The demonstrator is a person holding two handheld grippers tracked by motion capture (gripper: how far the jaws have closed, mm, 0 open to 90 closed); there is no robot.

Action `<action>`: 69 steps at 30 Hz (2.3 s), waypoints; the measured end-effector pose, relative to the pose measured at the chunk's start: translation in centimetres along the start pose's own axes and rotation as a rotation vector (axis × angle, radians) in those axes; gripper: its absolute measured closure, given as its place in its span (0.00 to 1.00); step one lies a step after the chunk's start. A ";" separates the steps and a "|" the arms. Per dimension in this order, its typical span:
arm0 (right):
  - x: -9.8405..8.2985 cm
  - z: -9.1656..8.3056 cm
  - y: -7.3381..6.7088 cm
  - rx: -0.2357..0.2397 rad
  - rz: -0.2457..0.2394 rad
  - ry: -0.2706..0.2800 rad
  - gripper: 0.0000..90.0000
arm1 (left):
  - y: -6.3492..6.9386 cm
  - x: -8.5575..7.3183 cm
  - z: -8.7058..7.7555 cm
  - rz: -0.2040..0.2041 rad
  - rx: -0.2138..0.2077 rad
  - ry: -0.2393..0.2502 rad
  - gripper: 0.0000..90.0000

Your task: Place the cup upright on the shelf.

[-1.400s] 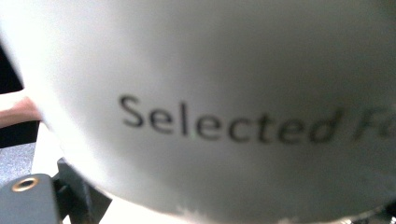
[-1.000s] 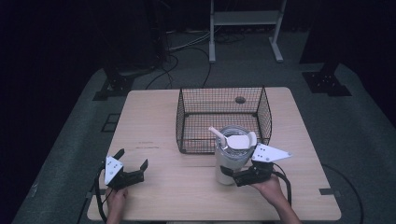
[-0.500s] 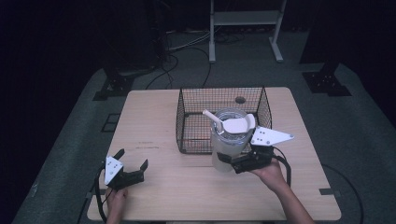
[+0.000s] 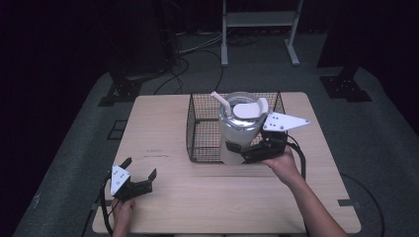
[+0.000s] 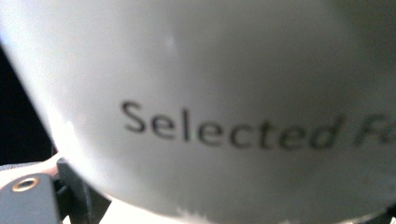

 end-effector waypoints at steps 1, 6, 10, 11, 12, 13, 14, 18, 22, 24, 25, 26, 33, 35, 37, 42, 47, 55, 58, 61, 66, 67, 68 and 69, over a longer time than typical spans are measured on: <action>0.3 0.1 0.2 0.000 -0.003 0.004 0.09 | 0.0 0.0 0.0 -0.002 0.000 0.000 0.00; 1.2 0.7 1.0 0.003 0.008 0.000 0.09 | 0.0 0.0 0.0 0.000 -0.001 0.000 0.00; 1.9 1.3 1.8 -0.005 0.001 -0.009 0.09 | 0.0 0.0 0.0 -0.003 0.000 0.001 0.00; 2.0 1.4 1.9 -0.002 0.007 -0.016 0.09 | -0.1 0.0 0.0 -0.003 0.000 0.001 0.00; 2.1 1.6 2.2 -0.006 0.002 -0.014 0.09 | -0.1 0.0 0.0 -0.004 -0.001 0.001 0.00; 2.2 1.8 2.4 -0.007 0.006 -0.016 0.09 | 0.0 0.0 0.0 -0.003 -0.001 0.001 0.00; 2.4 2.0 2.6 -0.007 0.007 -0.017 0.09 | 0.0 0.0 0.0 -0.002 -0.002 0.002 0.00; 2.9 2.8 3.5 -0.013 0.010 -0.017 0.09 | 0.0 0.0 0.0 -0.005 -0.002 0.004 0.00; 3.2 3.8 4.5 -0.020 0.014 -0.026 0.09 | -0.1 0.0 0.0 -0.004 -0.003 0.003 0.00; 3.3 4.4 4.9 -0.018 0.018 -0.033 0.09 | 0.0 0.0 0.0 -0.001 -0.003 0.003 0.00; 3.4 4.7 5.1 -0.020 0.021 -0.039 0.09 | 0.0 0.0 0.0 -0.002 -0.003 0.003 0.00; 3.3 5.3 5.5 -0.026 0.020 -0.055 0.09 | -0.1 0.0 0.0 -0.004 -0.003 0.003 0.00; 3.2 7.1 6.9 -0.036 0.015 -0.068 0.09 | 0.1 0.0 0.0 0.005 -0.005 0.002 0.00; 3.0 7.5 7.3 -0.035 0.026 -0.072 0.09 | 0.0 0.0 0.0 -0.001 -0.005 0.003 0.00; 2.9 8.0 7.7 -0.033 0.035 -0.079 0.09 | 0.0 0.0 0.0 -0.001 -0.007 0.003 0.00; 2.4 9.3 8.8 -0.048 0.045 -0.099 0.09 | 0.0 0.0 0.0 -0.002 -0.006 0.002 0.00; 1.8 10.3 9.7 -0.045 0.059 -0.114 0.09 | 0.0 0.0 -0.1 0.003 -0.007 0.003 0.00; 0.7 11.8 11.0 -0.050 0.069 -0.140 0.09 | 0.0 0.0 -0.1 0.002 -0.009 0.002 0.00; 0.1 12.3 11.4 -0.047 0.067 -0.152 0.09 | 0.0 0.0 -0.1 0.004 -0.009 0.002 0.00; -0.4 12.9 11.8 -0.044 0.063 -0.170 0.09 | -0.1 0.0 -0.1 -0.001 -0.010 0.004 0.00; -1.5 14.0 12.2 -0.040 0.067 -0.201 0.09 | 0.0 0.0 -0.1 0.001 -0.012 0.002 0.00; -1.7 14.2 12.3 -0.035 0.074 -0.205 0.09 | -0.1 0.0 -0.1 0.001 -0.011 0.002 0.00; -1.9 14.3 12.4 -0.035 0.077 -0.206 0.09 | -0.1 0.0 -0.1 -0.001 -0.012 0.002 0.00; -2.0 14.5 12.4 -0.036 0.078 -0.209 0.09 | -0.1 0.0 -0.1 -0.002 -0.012 0.004 0.00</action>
Point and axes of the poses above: each handheld gripper's, and its own axes: z roughly forward along the jaws, x roughly out of its top, y roughly to its right, the point moved 8 cm from there along z, roughly forward along the jaws, and after that the axes turned 13 degrees about -y, right-handed, at the moved point
